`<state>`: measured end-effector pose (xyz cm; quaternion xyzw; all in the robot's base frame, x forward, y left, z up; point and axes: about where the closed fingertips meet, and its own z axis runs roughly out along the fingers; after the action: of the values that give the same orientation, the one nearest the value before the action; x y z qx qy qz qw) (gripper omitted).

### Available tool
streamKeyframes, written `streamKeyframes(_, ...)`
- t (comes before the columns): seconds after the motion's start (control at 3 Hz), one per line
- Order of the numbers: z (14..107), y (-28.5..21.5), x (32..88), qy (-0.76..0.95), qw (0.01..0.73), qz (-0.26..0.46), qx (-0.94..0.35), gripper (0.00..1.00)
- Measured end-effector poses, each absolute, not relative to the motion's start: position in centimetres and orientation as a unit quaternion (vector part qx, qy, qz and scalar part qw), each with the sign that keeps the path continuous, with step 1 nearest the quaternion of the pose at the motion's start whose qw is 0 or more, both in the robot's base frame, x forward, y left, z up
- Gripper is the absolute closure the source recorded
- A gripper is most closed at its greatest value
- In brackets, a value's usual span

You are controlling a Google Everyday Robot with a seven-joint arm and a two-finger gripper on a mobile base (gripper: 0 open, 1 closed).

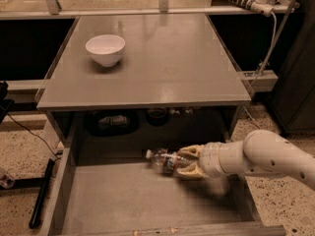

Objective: Place water bottle into top drawer

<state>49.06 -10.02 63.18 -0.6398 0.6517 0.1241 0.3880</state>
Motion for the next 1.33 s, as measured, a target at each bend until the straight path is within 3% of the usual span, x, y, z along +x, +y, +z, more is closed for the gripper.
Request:
streamKeyframes(1.0, 63.18, -10.01, 49.06, 0.652, 0.388, 0.124, -0.640, 0.13)
streamKeyframes(1.33, 63.18, -10.01, 49.05, 0.652, 0.388, 0.124, -0.640, 0.00)
